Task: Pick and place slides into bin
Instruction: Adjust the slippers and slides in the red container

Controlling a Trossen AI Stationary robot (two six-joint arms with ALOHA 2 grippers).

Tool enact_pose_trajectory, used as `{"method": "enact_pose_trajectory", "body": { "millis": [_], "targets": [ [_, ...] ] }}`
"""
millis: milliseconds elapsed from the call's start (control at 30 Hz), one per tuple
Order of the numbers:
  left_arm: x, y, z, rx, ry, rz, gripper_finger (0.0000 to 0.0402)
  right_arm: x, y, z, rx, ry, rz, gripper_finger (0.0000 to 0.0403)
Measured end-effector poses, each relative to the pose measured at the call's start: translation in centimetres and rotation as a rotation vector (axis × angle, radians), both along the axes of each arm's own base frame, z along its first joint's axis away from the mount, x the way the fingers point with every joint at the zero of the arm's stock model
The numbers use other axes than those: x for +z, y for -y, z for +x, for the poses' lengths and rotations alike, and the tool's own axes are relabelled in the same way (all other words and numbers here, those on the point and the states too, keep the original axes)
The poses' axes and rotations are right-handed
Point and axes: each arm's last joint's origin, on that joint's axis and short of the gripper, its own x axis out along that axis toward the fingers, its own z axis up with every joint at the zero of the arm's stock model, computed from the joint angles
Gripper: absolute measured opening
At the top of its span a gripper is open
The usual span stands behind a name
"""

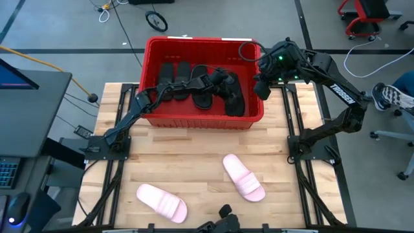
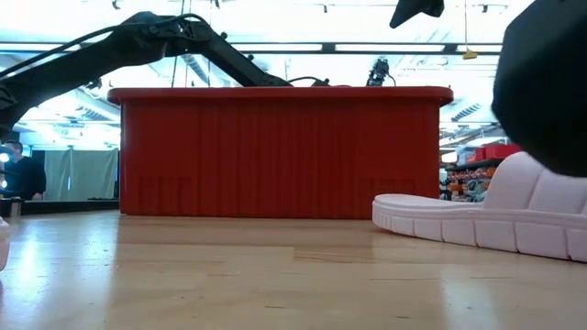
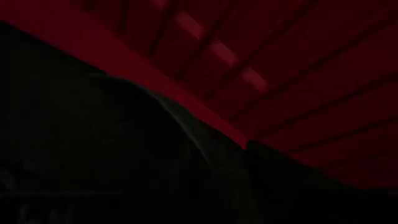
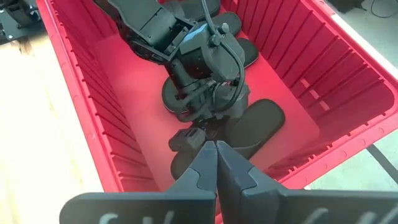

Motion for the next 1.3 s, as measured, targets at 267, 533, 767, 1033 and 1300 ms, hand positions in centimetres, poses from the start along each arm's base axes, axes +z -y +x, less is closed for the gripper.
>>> {"method": "enact_pose_trajectory", "body": {
  "millis": [267, 533, 767, 1033, 1300],
  "targets": [
    [-0.2, -0.3, -0.2, 0.131, -0.038, -0.017, 0.0089, 0.0, 0.0, 0.0, 0.0, 0.0, 0.0, 0.0002],
    [0.9, -2.4, -1.5, 0.292, 0.009, -0.107, 0.0006, 0.0, 0.0, 0.0, -0.001, -0.001, 0.001, 0.0002],
    [3.5, -4.2, -2.8, 0.226, 0.113, -0.157, 0.0006, -0.3, -0.1, -0.2, 0.006, -0.037, 0.014, 0.0002],
    [3.2, -1.7, -1.2, 0.101, 0.121, -0.204, 0.0102, -0.3, -0.1, -0.2, 0.017, -0.045, 0.006, 0.0002],
    [2.8, 0.4, -0.1, 0.204, 0.043, -0.038, 0.026, -0.3, -0.1, -0.3, 0.018, -0.045, 0.006, 0.0002]
  ]
}}
